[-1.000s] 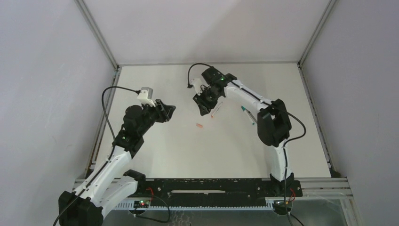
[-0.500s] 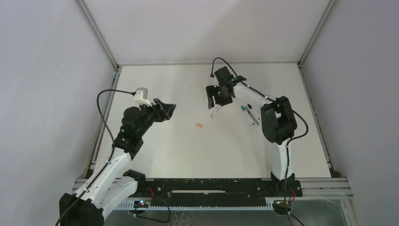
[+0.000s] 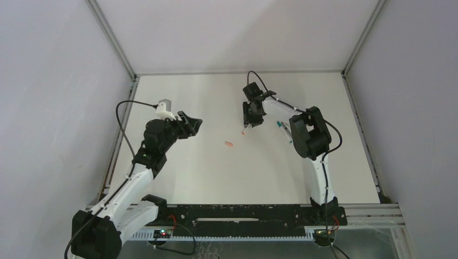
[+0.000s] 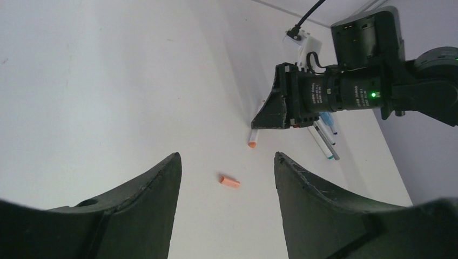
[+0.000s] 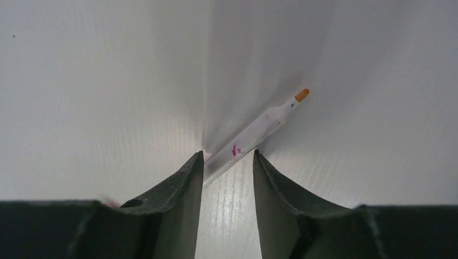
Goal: Insert the pens into the pen caps
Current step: Pick up the pen from the center of the board.
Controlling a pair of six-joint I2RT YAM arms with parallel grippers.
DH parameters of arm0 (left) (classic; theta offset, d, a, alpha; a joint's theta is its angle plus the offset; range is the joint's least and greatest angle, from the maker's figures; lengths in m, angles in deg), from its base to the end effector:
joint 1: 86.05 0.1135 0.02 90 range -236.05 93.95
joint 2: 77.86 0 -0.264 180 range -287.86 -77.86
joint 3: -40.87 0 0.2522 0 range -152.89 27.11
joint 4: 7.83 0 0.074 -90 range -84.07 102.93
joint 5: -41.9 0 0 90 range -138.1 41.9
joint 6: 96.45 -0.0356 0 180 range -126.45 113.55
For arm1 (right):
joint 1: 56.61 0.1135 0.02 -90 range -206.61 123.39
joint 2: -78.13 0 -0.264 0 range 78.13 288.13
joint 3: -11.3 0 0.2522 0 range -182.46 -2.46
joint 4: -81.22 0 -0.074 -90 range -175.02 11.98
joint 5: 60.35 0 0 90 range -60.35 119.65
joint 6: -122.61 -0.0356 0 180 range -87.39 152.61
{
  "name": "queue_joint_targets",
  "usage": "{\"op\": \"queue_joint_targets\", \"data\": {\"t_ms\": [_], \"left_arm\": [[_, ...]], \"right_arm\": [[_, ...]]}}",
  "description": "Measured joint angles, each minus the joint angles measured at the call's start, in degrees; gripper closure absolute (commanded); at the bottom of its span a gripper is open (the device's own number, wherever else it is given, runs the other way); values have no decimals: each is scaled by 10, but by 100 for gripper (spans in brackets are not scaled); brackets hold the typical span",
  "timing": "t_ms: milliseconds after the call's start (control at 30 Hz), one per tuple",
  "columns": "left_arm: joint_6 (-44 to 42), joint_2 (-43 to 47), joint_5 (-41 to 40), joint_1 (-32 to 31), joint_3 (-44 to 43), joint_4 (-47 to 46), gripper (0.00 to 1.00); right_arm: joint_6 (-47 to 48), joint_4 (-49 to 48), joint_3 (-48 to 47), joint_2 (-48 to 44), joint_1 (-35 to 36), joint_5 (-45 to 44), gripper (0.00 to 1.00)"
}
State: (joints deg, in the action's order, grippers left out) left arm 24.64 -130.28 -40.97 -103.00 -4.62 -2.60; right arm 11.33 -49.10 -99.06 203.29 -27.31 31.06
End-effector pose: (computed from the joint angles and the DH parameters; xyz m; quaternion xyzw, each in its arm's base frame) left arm 0.2055 -0.0673 0.2693 -0.0568 0.7754 -0.2994 0.5530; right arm 0.4034 0.2274 0.1660 -0.0709 0.9727 0.1052 0.1946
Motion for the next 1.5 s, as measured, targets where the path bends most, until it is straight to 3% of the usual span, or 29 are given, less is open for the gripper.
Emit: {"op": "queue_joint_targets", "data": {"t_ms": [233,400,667,1000,1500], "left_arm": [[5,-29,8,4,-1,-3,33],[15,-42,17,5,-1,-13,33],[48,-67,47,6,-1,-52,33],[186,-143,88,6,1,-149,34],[409,-403,155,-79,-30,-382,35]], "right_arm": [[0,1,0,2,5,-16,67],[3,9,0,2,4,-20,58],[23,19,2,2,-9,7,87],[115,26,16,-7,-16,58,100],[254,-21,165,-165,-84,204,100]]}}
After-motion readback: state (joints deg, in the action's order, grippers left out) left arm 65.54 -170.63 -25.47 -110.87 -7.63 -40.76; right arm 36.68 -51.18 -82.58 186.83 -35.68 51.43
